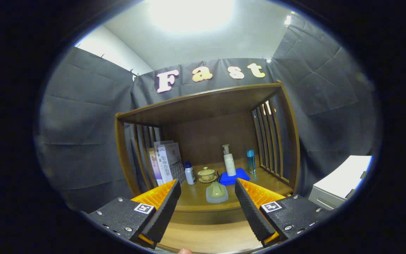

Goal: Pull open the drawer, take out the items inside it, and place them on the countertop above the cabinet.

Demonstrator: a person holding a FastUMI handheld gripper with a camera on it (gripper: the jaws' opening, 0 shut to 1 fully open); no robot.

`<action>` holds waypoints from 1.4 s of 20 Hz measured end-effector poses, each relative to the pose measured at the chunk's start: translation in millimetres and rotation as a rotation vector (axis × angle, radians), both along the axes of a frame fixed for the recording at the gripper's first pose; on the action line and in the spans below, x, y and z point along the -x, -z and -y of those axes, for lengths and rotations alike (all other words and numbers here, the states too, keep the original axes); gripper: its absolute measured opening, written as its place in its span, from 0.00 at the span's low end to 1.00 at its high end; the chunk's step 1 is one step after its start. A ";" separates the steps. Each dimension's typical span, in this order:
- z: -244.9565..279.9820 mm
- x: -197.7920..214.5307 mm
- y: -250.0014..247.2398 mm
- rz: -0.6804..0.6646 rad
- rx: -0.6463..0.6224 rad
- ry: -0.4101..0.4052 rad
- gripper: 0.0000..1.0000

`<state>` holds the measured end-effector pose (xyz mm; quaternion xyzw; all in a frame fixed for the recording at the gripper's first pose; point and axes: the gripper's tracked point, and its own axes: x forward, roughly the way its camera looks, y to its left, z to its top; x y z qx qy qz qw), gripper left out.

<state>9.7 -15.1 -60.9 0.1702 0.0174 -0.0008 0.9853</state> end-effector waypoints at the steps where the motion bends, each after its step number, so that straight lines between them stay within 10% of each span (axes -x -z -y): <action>1: 0.1 13.3 4.0 0.007 0.015 -0.007 0.95; 12: -60.1 110.2 102.1 -0.058 0.135 -0.062 0.95; 28: -78.9 100.8 204.4 -0.196 0.237 0.012 0.94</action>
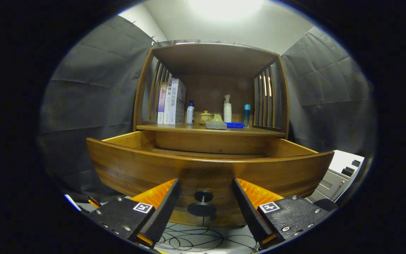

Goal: Pull open the drawer, take out the items inside it, and place them on the countertop above the cabinet.

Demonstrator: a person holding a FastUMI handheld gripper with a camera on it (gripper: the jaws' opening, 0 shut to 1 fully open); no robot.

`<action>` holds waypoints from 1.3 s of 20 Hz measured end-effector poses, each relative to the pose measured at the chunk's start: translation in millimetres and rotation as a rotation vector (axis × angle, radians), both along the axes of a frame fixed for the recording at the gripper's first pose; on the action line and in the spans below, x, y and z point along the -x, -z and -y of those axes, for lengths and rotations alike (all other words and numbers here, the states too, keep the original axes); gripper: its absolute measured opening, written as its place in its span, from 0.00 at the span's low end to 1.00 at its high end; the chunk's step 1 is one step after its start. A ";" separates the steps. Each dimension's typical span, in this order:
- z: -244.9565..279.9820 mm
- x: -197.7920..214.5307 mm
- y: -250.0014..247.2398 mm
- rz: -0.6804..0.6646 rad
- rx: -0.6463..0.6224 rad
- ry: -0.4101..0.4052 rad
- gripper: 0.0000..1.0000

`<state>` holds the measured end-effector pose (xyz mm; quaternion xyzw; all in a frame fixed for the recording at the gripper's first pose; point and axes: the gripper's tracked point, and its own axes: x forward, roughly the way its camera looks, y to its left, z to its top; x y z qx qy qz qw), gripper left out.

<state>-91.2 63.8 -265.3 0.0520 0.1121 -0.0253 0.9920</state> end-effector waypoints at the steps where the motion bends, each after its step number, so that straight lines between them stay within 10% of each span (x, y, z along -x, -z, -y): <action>1: 2.6 -2.4 -0.4 -0.010 -0.001 0.012 0.94; 26: 13.3 -111.4 8.9 -0.030 -0.013 -0.018 0.94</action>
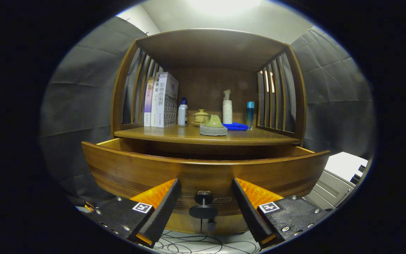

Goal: Pull open the drawer, take out the items inside it, and place them on the countertop above the cabinet.

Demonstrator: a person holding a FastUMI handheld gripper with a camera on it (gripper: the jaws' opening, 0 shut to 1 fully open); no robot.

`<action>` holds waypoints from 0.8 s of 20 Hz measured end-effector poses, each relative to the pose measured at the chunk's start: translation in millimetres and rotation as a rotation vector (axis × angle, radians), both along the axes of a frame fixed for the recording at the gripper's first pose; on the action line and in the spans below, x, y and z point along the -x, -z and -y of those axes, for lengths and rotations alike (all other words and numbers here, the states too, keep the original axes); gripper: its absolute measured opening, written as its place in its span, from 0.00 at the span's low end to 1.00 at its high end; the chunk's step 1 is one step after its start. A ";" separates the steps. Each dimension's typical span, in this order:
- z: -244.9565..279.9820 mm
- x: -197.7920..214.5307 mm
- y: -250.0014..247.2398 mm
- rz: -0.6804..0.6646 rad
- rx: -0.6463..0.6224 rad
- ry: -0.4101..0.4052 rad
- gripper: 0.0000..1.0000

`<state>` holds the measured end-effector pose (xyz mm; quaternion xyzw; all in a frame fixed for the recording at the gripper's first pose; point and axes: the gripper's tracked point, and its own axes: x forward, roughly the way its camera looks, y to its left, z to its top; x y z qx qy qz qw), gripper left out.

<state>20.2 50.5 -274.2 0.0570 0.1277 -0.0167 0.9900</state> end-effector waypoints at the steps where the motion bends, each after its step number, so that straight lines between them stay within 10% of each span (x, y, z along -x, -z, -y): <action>1: 0.3 -4.5 1.2 0.004 -0.003 0.001 0.94; 16: -0.1 -86.5 17.4 0.032 -0.001 0.018 0.94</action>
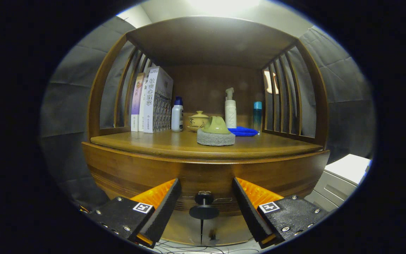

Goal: Pull open the drawer, take out the items inside it, and place them on the countertop above the cabinet.

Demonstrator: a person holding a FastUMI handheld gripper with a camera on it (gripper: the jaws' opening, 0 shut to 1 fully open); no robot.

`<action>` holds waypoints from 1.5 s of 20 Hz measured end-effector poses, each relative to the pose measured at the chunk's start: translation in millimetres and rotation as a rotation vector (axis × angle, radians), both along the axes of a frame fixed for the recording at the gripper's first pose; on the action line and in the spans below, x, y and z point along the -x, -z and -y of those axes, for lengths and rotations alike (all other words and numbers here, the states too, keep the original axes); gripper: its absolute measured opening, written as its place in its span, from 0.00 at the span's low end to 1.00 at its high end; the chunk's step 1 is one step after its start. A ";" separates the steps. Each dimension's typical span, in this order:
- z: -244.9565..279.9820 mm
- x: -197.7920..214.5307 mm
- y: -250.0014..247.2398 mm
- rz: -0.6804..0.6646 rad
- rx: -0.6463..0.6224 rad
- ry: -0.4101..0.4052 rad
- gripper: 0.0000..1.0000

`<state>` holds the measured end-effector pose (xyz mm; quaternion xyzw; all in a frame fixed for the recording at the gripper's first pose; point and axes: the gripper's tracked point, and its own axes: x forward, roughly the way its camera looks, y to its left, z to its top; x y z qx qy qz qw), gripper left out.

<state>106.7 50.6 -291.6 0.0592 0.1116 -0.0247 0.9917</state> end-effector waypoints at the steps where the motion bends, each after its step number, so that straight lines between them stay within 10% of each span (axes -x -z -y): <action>1: 1.0 -2.0 1.3 -0.002 0.003 0.003 0.94; 9: 12.6 -2.1 -32.7 -0.028 -0.043 -0.053 0.94; 15: 63.7 7.2 -177.0 0.088 0.024 -0.055 0.94; 30: 40.9 166.1 -303.4 0.144 0.003 -0.052 0.95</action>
